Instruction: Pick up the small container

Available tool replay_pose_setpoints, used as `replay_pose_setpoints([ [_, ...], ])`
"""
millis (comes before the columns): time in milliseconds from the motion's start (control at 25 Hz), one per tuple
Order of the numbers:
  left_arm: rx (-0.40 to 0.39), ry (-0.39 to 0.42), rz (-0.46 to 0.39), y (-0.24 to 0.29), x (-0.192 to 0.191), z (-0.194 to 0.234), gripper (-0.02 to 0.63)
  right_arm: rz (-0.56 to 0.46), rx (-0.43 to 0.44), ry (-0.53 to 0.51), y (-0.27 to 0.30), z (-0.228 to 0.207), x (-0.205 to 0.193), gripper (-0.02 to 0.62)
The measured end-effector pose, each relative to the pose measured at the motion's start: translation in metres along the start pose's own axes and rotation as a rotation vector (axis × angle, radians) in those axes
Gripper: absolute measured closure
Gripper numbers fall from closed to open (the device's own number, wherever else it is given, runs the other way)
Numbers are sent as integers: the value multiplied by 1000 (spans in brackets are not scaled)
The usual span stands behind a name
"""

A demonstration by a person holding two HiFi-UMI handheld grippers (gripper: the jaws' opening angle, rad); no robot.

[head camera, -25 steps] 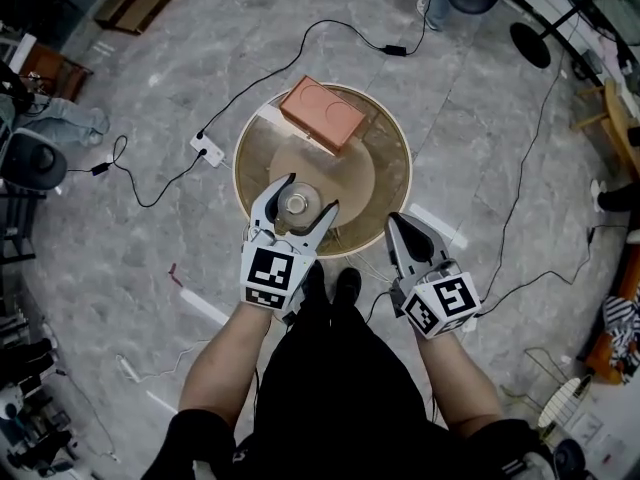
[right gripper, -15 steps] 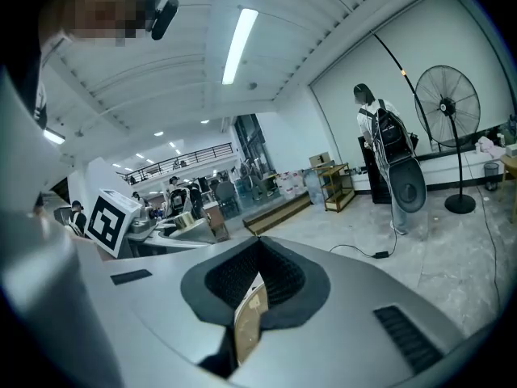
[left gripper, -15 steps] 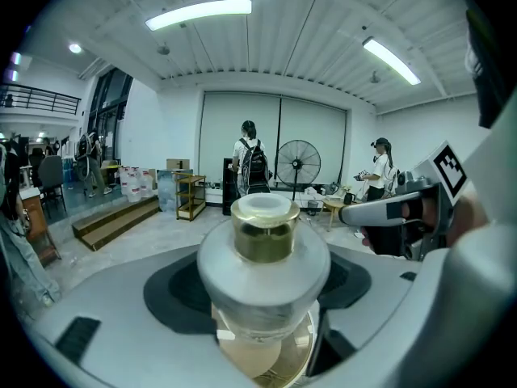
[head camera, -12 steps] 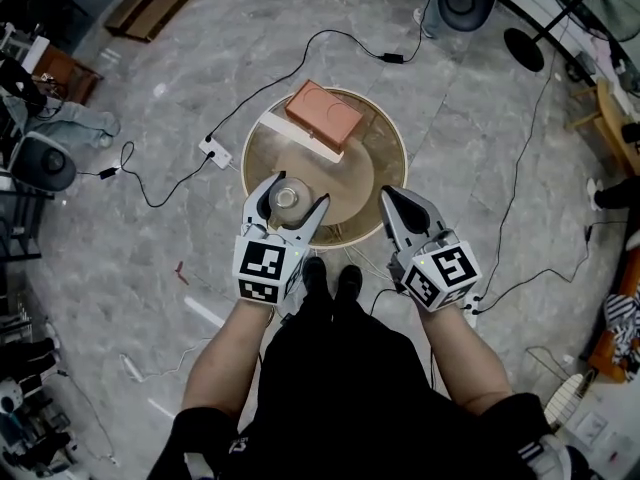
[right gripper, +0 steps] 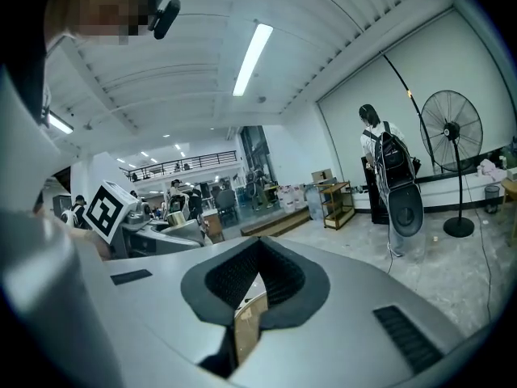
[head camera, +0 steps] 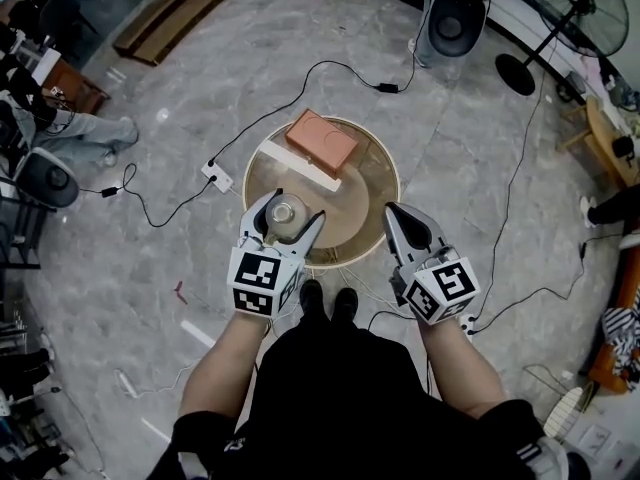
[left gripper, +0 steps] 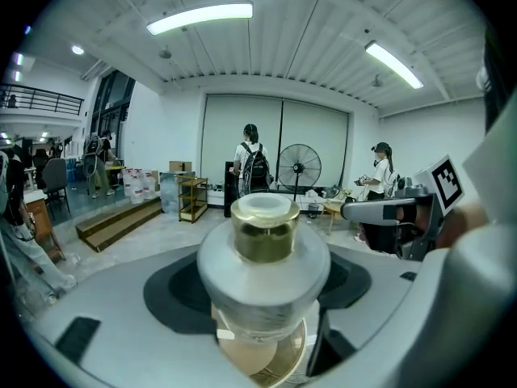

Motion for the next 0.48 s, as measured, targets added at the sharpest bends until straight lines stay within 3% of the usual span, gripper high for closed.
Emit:
replay_pose_setpoints([
  [480,7,-3,-1,0,9,7,265,-31,14,-56,5,4,17,586],
])
Point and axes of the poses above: the fingertips, and each gripper's own axes: y forward along the fingers, z to its left, x out of its top, the point moved 1 cm from there along -y, backward along the fingers, and after that the axes turned 15 degrees about -z, right-handed, at the moved point
